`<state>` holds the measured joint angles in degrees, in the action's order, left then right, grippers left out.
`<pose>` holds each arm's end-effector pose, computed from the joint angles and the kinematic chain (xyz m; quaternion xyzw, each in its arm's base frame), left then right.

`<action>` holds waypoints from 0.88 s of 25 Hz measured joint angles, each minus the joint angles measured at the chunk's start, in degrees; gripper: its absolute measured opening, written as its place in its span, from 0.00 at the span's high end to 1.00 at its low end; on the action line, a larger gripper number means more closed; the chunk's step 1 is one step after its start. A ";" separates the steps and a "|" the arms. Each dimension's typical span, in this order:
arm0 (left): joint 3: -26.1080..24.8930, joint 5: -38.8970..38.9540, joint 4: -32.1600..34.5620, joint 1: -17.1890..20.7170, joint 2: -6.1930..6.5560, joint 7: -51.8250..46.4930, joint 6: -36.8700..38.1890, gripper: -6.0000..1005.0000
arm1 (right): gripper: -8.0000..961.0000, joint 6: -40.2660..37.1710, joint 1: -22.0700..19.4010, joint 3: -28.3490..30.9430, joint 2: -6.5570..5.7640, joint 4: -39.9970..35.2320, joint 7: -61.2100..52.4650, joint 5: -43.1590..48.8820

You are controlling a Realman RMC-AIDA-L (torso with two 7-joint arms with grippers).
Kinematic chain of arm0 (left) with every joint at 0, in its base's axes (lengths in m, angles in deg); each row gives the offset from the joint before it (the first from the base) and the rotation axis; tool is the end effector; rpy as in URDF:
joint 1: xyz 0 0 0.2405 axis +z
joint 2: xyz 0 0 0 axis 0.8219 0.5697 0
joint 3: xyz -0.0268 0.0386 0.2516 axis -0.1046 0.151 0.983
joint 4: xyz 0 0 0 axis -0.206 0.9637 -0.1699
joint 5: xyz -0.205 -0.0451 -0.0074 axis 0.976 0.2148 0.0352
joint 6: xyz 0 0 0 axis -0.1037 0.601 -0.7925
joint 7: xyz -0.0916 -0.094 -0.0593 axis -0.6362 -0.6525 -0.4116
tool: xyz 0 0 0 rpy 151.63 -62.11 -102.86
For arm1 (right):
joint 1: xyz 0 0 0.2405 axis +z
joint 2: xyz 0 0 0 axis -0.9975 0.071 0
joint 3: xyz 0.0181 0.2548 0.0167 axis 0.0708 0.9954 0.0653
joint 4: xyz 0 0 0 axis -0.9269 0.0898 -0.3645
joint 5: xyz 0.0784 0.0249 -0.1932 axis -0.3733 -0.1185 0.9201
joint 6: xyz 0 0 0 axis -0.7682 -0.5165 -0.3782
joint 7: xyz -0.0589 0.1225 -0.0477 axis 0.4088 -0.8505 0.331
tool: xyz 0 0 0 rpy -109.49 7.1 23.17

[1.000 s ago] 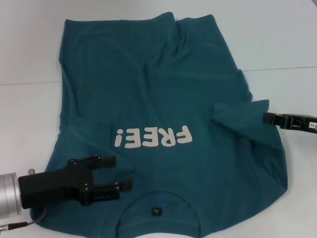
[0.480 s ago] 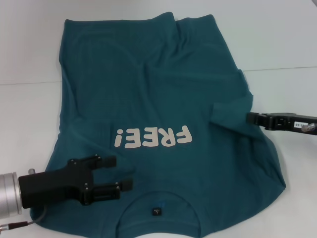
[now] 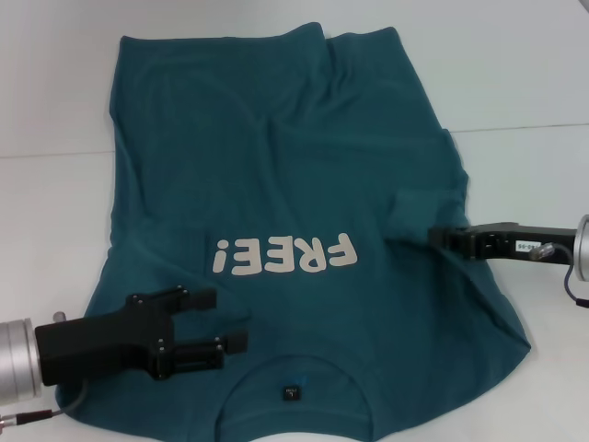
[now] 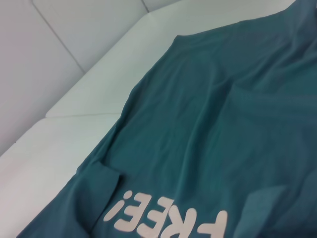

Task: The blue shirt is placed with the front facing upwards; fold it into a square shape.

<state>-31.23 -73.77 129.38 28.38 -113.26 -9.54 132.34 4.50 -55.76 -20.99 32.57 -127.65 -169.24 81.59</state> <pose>-0.2596 0.3047 -0.0164 -0.9178 -0.2686 -0.2748 0.0997 0.2881 0.3687 0.0156 -0.8416 0.4509 0.1965 0.2233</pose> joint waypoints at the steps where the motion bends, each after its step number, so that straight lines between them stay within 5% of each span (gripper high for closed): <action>1: -0.02 0.00 0.00 0.00 0.00 0.00 0.01 0.11 | 0.89 0.07 0.10 -0.85 0.02 0.01 0.00 0.02; 13: -0.06 0.00 0.00 0.00 0.00 -0.25 -0.18 0.11 | 0.86 0.47 0.96 -4.93 -0.17 0.12 -0.08 1.41; 16: -0.06 0.02 0.00 0.00 0.00 -0.26 -0.19 0.11 | 0.62 0.59 0.83 -4.49 -0.31 0.08 -0.08 1.20; 22: -0.10 0.50 0.00 0.00 0.00 -0.31 -0.07 0.11 | 0.37 0.58 0.47 -1.51 -0.09 -0.46 0.51 1.02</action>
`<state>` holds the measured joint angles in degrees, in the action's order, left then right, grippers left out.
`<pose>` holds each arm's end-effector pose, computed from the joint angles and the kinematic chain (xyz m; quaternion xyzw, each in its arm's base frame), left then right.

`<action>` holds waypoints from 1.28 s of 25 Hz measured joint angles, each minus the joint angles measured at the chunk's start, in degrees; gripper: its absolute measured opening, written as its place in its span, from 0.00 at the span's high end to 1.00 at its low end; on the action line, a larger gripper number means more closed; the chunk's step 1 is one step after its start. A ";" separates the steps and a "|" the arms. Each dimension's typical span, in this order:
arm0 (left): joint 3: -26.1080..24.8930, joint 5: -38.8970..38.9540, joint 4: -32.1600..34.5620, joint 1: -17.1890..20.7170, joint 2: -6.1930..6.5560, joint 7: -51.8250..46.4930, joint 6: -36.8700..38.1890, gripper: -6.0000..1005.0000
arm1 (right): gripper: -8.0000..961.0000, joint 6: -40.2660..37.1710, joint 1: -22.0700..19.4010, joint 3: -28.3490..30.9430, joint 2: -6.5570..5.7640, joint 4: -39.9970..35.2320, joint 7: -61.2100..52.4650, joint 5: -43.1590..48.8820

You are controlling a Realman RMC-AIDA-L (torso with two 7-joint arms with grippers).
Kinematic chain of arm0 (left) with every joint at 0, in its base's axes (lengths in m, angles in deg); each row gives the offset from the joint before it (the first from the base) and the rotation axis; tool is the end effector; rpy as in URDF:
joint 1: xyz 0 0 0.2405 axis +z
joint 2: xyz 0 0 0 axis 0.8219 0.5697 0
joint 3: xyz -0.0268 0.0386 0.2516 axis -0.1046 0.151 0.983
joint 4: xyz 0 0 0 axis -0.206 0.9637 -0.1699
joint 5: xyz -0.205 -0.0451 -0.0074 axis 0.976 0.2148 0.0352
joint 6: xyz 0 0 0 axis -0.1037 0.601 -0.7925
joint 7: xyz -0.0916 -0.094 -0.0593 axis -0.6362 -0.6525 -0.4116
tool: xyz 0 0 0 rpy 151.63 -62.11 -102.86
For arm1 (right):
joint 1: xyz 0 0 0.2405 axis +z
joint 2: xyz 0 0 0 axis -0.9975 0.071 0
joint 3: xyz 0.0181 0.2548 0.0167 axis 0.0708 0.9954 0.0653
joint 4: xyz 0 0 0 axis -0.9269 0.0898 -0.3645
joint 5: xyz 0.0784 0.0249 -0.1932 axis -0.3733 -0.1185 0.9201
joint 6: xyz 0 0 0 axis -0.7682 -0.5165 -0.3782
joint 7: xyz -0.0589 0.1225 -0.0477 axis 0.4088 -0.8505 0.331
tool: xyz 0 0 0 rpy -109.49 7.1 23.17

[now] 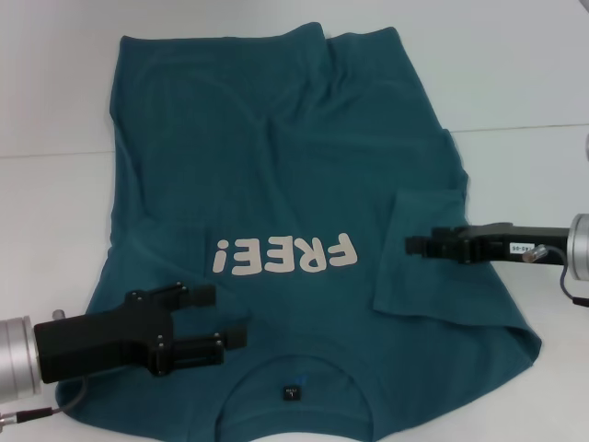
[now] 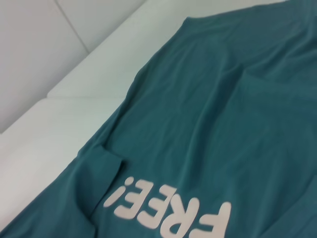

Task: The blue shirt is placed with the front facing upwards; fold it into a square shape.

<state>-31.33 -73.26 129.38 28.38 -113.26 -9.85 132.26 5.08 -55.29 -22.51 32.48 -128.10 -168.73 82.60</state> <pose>-0.2590 0.3056 -0.0155 -0.9156 -0.2711 -0.2791 0.1018 0.2853 0.3712 0.0134 -0.8531 0.4360 0.1790 0.2238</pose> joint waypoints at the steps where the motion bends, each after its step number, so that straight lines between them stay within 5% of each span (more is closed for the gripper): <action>1: 0.00 0.01 0.00 0.00 0.00 -0.14 0.05 0.11 | 0.36 -0.19 -0.09 0.44 0.02 0.00 0.47 -0.18; 10: -0.08 0.31 0.00 0.00 0.00 -3.53 0.10 0.11 | 0.33 -2.73 -1.50 3.48 0.09 0.42 5.82 -2.73; 21: -0.05 0.14 1.18 1.17 0.08 -5.46 -0.33 0.11 | 0.03 -8.53 -5.25 3.94 0.20 0.58 12.33 -10.11; 32: -4.54 -6.45 7.13 3.72 0.60 -16.73 -2.34 0.11 | 0.03 -10.86 -5.47 3.92 0.24 0.58 12.40 -10.23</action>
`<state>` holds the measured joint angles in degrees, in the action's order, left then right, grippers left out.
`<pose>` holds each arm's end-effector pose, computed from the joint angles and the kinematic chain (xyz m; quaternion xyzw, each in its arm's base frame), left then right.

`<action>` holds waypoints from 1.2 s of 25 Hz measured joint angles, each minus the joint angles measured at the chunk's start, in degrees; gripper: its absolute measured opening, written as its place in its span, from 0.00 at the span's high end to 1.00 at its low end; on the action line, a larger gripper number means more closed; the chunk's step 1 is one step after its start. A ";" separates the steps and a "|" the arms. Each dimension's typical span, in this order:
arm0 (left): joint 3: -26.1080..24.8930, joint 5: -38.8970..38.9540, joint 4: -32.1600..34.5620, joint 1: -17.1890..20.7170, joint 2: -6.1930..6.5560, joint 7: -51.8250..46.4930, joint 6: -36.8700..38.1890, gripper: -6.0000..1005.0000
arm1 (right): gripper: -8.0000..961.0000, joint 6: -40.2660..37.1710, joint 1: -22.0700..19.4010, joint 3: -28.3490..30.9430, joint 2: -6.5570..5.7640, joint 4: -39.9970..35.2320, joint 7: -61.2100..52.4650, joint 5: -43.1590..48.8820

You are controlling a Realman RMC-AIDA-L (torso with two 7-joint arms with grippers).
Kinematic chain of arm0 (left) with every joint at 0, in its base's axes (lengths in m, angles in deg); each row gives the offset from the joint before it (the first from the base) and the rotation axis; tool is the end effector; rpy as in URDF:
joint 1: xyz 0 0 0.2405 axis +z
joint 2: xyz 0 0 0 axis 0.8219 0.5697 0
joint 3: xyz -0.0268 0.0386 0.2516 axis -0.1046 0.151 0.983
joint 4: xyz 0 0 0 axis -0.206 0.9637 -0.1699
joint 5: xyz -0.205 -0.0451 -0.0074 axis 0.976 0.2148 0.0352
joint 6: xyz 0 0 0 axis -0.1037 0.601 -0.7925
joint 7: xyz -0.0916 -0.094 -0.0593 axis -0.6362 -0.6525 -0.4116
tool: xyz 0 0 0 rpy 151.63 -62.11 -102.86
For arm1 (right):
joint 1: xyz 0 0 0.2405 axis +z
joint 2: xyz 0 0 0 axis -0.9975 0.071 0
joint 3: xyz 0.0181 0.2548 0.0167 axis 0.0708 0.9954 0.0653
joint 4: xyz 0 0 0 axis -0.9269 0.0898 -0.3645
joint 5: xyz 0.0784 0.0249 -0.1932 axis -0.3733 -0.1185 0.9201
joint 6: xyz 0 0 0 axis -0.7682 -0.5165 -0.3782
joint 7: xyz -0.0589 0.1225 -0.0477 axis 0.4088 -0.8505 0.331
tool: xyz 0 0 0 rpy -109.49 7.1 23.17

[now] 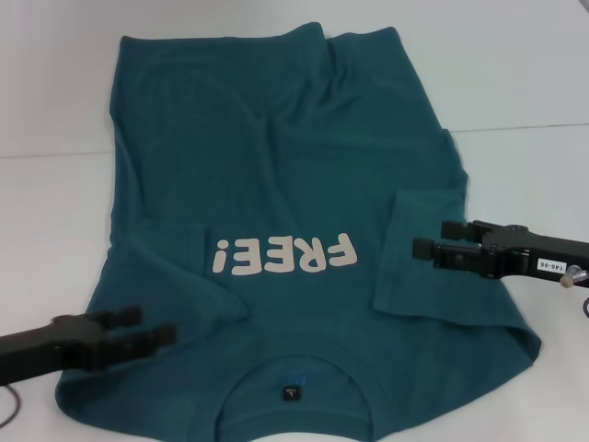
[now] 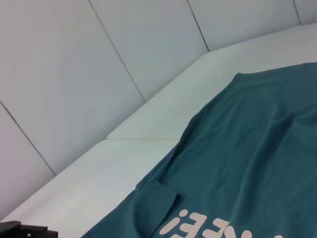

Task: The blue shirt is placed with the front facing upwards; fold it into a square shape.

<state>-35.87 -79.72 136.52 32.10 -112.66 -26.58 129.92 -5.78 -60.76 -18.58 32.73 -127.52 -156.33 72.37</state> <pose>-0.2974 0.2998 0.0138 -0.8660 -0.4165 -0.2351 0.1460 0.2889 0.3367 0.0245 -0.8614 0.3808 0.2711 0.1986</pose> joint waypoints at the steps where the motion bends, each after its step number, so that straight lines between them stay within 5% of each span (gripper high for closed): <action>1: -0.88 -0.94 0.40 0.03 0.16 -1.63 -0.37 0.11 | 0.03 0.09 0.06 0.01 0.00 0.00 0.00 -0.01; 12: -7.35 -8.91 3.05 0.18 1.50 -12.68 -2.26 0.11 | 0.03 0.45 0.67 0.16 -0.23 0.00 -0.67 -0.01; 30: -7.96 -18.48 6.05 0.13 2.21 -18.81 0.05 0.12 | 0.03 0.46 0.60 1.63 -0.77 0.00 -0.77 -0.11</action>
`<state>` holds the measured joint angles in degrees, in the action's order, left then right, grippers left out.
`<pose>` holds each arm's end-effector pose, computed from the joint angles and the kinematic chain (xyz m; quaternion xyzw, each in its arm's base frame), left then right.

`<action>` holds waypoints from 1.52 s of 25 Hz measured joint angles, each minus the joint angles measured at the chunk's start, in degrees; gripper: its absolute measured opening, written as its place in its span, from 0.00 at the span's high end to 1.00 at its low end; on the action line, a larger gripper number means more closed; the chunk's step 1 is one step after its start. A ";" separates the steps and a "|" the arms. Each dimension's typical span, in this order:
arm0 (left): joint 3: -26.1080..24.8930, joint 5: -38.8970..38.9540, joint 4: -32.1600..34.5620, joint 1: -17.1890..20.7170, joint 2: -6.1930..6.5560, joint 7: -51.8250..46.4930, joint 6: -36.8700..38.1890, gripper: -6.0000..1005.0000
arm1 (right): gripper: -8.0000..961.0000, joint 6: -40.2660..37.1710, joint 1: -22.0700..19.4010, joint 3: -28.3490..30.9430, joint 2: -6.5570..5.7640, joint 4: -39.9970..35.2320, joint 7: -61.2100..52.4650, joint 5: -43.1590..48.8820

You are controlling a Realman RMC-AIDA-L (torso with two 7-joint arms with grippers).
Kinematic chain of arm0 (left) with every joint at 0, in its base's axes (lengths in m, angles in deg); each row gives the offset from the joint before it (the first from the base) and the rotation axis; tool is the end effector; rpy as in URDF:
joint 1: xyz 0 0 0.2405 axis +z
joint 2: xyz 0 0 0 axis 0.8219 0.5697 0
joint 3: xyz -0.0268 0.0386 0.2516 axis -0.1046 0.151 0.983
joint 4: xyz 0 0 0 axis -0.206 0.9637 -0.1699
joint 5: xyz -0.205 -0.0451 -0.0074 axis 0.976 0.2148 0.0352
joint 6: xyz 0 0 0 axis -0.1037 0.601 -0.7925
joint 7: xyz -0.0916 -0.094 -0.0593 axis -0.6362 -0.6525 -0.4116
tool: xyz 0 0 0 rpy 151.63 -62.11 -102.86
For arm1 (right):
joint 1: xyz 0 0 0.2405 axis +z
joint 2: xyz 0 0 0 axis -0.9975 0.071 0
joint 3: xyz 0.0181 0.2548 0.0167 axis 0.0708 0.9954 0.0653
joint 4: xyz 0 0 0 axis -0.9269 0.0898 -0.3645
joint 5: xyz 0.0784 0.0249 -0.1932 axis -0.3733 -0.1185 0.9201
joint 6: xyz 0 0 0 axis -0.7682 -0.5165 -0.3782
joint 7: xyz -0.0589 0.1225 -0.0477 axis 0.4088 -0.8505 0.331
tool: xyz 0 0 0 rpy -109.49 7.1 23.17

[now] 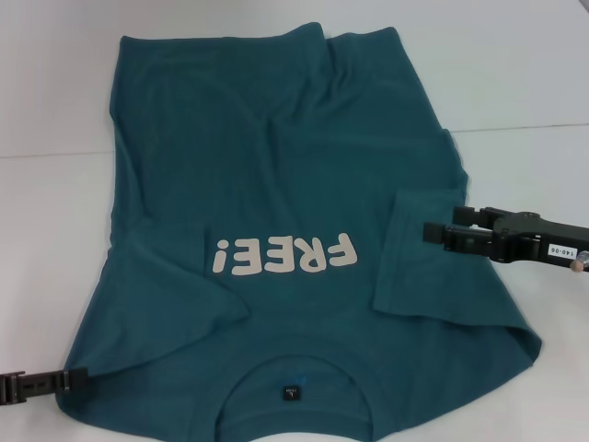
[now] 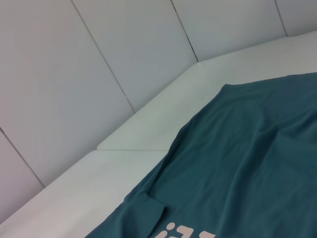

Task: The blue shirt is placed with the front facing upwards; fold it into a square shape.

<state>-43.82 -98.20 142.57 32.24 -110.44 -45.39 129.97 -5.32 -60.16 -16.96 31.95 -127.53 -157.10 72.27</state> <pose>-0.3476 0.2841 0.0501 -0.7832 -0.5810 -0.1245 0.1832 0.2909 0.3427 0.0350 -0.8544 0.3847 0.2766 0.2134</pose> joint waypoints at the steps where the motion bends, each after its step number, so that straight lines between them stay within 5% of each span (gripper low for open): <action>1: 0.02 -0.16 0.00 -0.02 0.00 -0.11 0.03 0.12 | 0.03 0.00 -0.02 0.10 -0.02 0.00 -0.01 0.00; 38: 2.73 -2.54 -0.01 -2.20 0.52 -1.38 0.85 0.11 | 0.03 0.16 0.51 1.31 -0.09 0.00 -0.01 0.00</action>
<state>-41.09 -100.74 142.56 30.04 -109.92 -46.77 130.82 -5.16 -59.65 -15.65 31.87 -127.53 -157.11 72.27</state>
